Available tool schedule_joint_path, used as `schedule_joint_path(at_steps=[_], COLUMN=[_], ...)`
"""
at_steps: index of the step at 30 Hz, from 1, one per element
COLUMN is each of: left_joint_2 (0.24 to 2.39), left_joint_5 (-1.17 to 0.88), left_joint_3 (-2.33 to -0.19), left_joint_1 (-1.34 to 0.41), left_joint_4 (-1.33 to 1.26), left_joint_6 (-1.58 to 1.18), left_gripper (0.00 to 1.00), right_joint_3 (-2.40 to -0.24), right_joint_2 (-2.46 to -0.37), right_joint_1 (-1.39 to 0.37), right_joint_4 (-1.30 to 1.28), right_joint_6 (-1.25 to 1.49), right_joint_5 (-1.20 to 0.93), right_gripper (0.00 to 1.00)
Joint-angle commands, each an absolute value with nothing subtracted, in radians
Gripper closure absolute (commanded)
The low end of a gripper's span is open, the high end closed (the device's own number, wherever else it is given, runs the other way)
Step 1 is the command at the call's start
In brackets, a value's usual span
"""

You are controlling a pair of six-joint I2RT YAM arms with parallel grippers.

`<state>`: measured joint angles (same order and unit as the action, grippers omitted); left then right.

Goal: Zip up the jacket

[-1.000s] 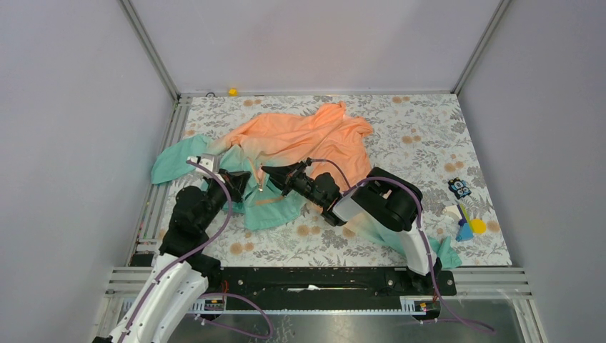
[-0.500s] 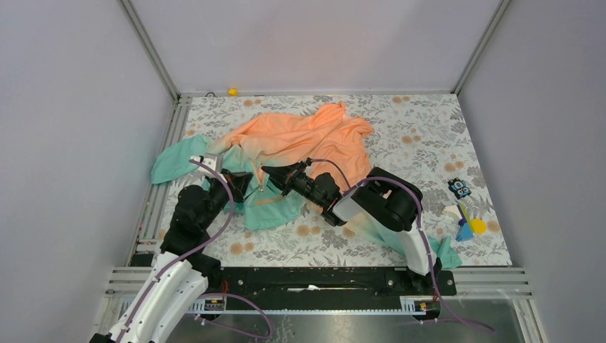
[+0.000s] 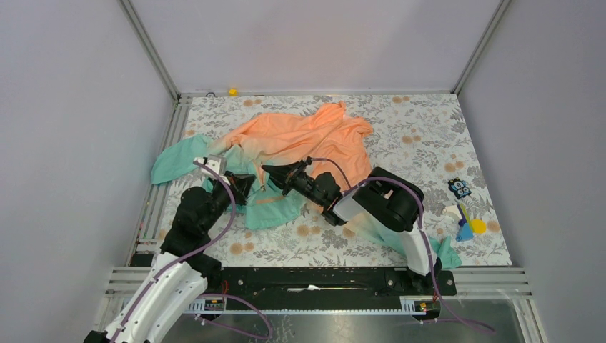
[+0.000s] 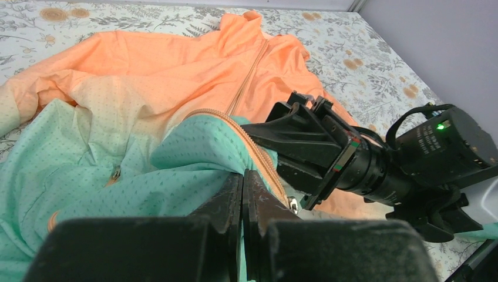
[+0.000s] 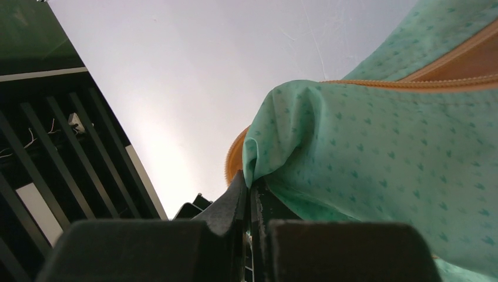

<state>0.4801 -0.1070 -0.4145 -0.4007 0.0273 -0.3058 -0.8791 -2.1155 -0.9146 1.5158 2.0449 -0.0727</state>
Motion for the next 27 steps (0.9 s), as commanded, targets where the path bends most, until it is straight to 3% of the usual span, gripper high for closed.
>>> schedule_joint_path(at_steps=[1, 27], left_joint_2=[0.491, 0.444], left_joint_5=[-0.083, -0.087], left_joint_3=[-0.435, -0.419], left_joint_1=[-0.412, -0.486], left_joint_4=[0.021, 0.029], left_joint_6=[-0.282, -0.293], left_gripper=[1.00, 1.00], right_joint_3=[-0.876, -0.951], right_joint_2=[-2.031, -2.039], right_joint_1=[-0.903, -0.878], right_joint_4=[1.593, 1.446], right_joint_6=[2.167, 2.209], right_joint_5=[-0.083, -0.120], right_gripper=[1.00, 1.00])
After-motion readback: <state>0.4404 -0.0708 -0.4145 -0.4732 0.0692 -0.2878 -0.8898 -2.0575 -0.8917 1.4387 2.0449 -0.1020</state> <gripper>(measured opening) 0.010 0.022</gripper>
